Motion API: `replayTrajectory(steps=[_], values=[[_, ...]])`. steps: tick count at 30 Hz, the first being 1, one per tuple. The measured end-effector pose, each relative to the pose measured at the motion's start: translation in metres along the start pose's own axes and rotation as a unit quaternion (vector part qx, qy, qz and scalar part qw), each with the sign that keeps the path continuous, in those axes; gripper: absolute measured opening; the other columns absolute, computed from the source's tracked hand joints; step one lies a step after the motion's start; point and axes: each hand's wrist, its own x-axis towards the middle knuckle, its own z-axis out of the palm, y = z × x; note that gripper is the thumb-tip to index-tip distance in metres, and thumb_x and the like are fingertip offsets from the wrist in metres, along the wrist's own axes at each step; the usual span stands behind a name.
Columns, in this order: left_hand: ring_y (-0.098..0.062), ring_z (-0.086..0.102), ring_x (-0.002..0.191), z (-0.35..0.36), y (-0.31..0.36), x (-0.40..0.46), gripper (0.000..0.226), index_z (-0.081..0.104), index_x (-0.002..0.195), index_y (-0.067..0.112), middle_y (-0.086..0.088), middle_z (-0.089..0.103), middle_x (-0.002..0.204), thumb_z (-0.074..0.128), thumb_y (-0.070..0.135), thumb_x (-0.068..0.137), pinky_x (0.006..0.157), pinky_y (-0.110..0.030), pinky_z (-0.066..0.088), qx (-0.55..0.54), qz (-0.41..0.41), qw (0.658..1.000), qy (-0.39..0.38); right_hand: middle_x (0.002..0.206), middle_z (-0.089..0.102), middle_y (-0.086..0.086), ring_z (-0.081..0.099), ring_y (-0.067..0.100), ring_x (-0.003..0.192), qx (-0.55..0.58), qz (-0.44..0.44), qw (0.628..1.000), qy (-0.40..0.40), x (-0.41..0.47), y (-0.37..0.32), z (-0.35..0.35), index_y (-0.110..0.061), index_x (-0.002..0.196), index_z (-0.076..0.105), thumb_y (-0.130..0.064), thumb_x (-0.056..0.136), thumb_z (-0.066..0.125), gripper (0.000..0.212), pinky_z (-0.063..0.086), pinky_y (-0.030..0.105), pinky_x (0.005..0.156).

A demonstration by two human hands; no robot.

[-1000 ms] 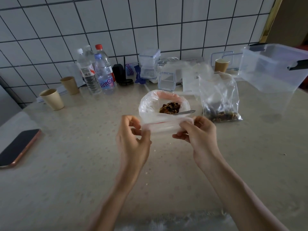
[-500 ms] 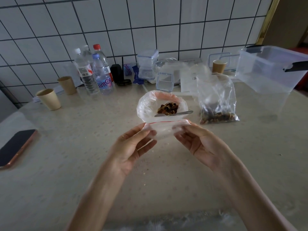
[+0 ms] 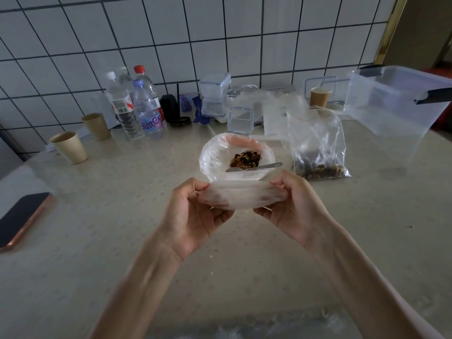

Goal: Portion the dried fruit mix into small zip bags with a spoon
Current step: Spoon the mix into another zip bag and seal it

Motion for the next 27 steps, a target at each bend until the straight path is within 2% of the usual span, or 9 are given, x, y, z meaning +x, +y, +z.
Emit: replayTrajectory(steps=[4,6,9,11,14,16,18,22,27], values=[[-0.024,0.076,0.095,0.001,-0.008,0.0,0.029,0.08,0.101,0.003,-0.013,0.078,0.102,0.081,0.012,0.074,0.089,-0.034,0.063,0.198,0.09,0.976,0.016,0.097,0.072,0.01,0.068,0.02,0.086,-0.057,-0.032,0.997,-0.037,-0.003,0.0,-0.007,-0.014,0.093,0.081,-0.02,0.085,0.07,0.015,0.054,0.035,0.079],[-0.029,0.077,0.099,0.002,-0.012,0.002,0.034,0.076,0.102,0.001,-0.014,0.08,0.103,0.089,0.003,0.07,0.087,-0.035,0.064,0.304,0.157,0.936,0.084,0.103,0.075,0.016,0.07,0.022,0.093,-0.15,-0.049,0.987,-0.038,-0.004,0.003,-0.011,-0.003,0.104,0.079,-0.023,0.075,0.083,0.034,0.055,0.036,0.085],[-0.027,0.078,0.085,0.006,-0.021,0.011,0.029,0.068,0.097,-0.006,-0.018,0.076,0.093,0.087,0.0,0.077,0.068,-0.033,0.065,0.348,0.24,0.889,0.174,0.097,0.077,0.017,0.072,0.02,0.088,-0.262,-0.099,0.957,0.07,-0.002,0.012,-0.007,0.008,0.1,0.073,-0.019,0.072,0.085,0.041,0.057,0.032,0.082],[-0.021,0.077,0.074,0.009,-0.027,0.016,0.028,0.063,0.097,-0.008,-0.019,0.072,0.09,0.083,0.003,0.082,0.061,-0.036,0.065,0.368,0.272,0.866,0.2,0.085,0.077,0.01,0.07,0.018,0.078,-0.264,-0.124,0.946,0.14,0.0,0.016,-0.002,0.002,0.09,0.075,-0.011,0.08,0.08,0.017,0.059,0.03,0.074],[-0.014,0.072,0.06,0.008,-0.029,0.017,0.011,0.064,0.092,0.009,0.006,0.071,0.078,0.075,0.006,0.09,0.058,-0.046,0.065,0.415,0.312,0.829,0.207,0.075,0.075,0.001,0.069,0.012,0.066,-0.277,-0.137,0.932,0.191,0.002,0.016,0.003,-0.011,0.083,0.074,-0.006,0.084,0.072,0.006,0.063,0.034,0.07],[-0.014,0.071,0.06,0.006,-0.026,0.015,0.021,0.057,0.093,0.018,0.013,0.068,0.085,0.073,0.005,0.09,0.058,-0.049,0.063,0.481,0.368,0.764,0.22,0.067,0.071,-0.007,0.068,0.01,0.062,-0.319,-0.151,0.912,0.209,0.002,0.014,0.004,-0.015,0.088,0.069,-0.007,0.084,0.069,0.009,0.062,0.035,0.066],[-0.01,0.065,0.066,0.002,-0.021,0.011,0.03,0.052,0.097,0.018,0.013,0.059,0.098,0.075,0.004,0.086,0.059,-0.047,0.058,0.582,0.43,0.653,0.224,0.063,0.065,-0.01,0.061,0.005,0.058,-0.384,-0.196,0.872,0.231,0.002,0.008,0.002,-0.018,0.085,0.064,-0.008,0.082,0.067,0.012,0.055,0.025,0.054],[-0.016,0.054,0.082,0.004,-0.013,0.003,0.036,0.051,0.098,0.013,-0.003,0.052,0.118,0.068,-0.011,0.078,0.055,-0.038,0.051,0.705,0.475,0.506,0.147,0.099,0.058,-0.006,0.054,0.006,0.086,-0.56,-0.245,0.768,0.192,-0.001,0.001,-0.004,-0.023,0.09,0.056,-0.005,0.081,0.07,0.025,0.036,0.009,0.064],[-0.016,0.064,0.113,0.014,0.001,0.002,0.048,0.06,0.084,0.028,0.011,0.061,0.136,0.054,-0.019,0.079,0.082,-0.035,0.058,0.78,0.358,0.512,0.028,0.109,0.055,-0.006,0.056,0.01,0.099,-0.629,-0.31,0.712,0.035,-0.006,-0.009,0.001,-0.024,0.09,0.051,0.015,0.079,0.058,0.042,0.049,0.028,0.078]])
